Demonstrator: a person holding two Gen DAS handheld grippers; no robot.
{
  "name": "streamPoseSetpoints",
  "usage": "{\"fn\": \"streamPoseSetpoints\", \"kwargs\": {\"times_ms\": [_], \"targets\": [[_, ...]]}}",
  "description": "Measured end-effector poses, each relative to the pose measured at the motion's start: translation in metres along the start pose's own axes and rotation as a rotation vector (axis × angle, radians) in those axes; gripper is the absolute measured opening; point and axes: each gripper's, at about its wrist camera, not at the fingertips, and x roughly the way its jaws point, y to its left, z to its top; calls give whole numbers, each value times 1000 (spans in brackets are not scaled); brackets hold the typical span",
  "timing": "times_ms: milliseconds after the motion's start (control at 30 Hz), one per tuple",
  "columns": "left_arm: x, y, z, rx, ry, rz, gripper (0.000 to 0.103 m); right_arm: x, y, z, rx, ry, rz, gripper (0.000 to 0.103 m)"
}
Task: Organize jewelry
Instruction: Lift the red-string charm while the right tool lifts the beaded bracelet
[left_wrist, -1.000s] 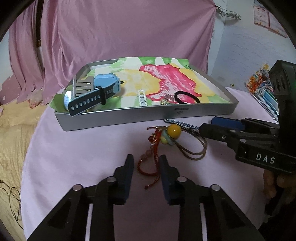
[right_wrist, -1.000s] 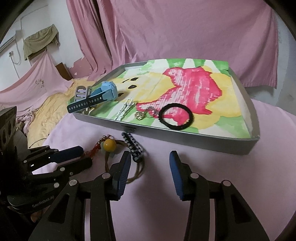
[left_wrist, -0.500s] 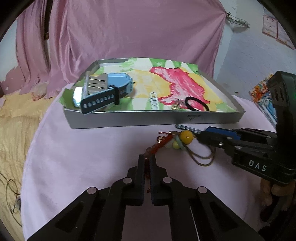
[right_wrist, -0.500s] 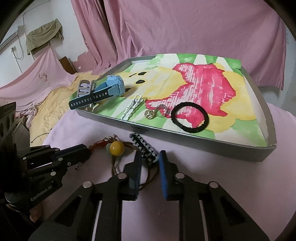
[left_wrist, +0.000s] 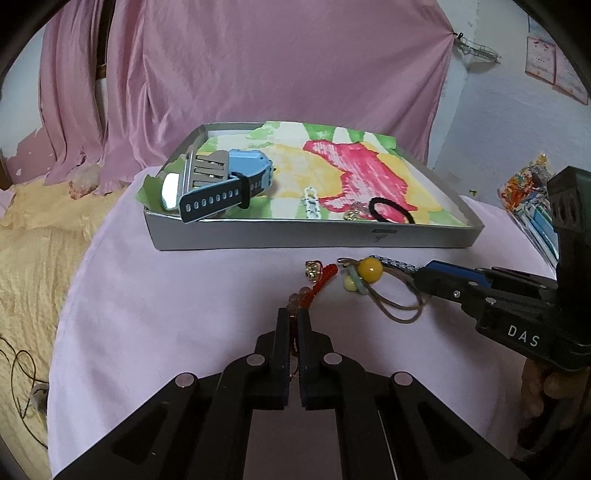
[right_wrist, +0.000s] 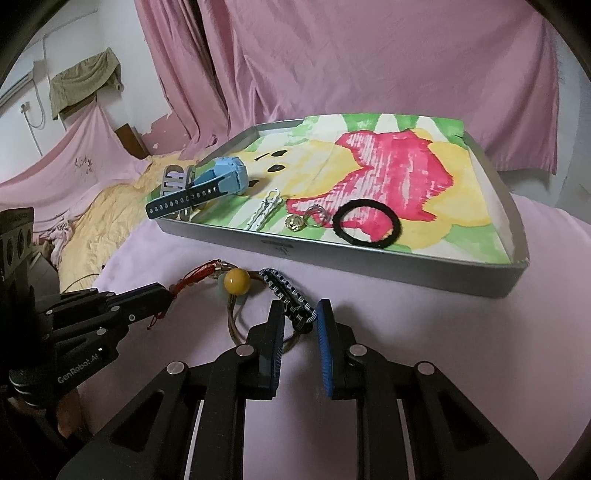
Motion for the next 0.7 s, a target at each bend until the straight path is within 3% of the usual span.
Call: {"fn": "streamPoseSetpoints", "kwargs": {"times_ms": [700], "targets": [[-26,-7,-1,13,-68,-10,3,-27,-9,-12,34,-44,-6,16]]}}
